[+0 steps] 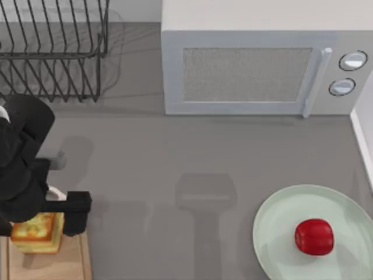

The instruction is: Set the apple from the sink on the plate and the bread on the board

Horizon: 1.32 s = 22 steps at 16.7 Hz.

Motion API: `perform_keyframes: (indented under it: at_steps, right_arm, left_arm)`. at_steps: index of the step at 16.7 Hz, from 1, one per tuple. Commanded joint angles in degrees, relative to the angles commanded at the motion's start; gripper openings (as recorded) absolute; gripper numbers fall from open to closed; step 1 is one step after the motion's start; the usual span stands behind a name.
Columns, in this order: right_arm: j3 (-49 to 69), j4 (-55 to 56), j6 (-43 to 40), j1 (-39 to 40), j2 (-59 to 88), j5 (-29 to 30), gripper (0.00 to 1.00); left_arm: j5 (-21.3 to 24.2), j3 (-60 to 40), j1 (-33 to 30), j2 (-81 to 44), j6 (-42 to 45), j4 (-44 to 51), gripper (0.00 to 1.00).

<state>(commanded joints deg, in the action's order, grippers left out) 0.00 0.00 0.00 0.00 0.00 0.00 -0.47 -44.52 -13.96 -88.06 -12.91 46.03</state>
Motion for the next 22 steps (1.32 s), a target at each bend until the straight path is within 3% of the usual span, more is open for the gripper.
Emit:
perform_keyframes:
  at_steps: [7, 22]
  right_arm:
    - [0.0, 0.0, 0.0, 0.0, 0.0, 0.0, 1.0]
    - [0.0, 0.0, 0.0, 0.0, 0.0, 0.0, 1.0]
  left_arm:
    - [0.18, 5.4, 1.83, 12.61, 1.71, -6.11, 1.0]
    - [0.46, 40.24, 12.59, 80.6, 11.66, -41.59, 1.0]
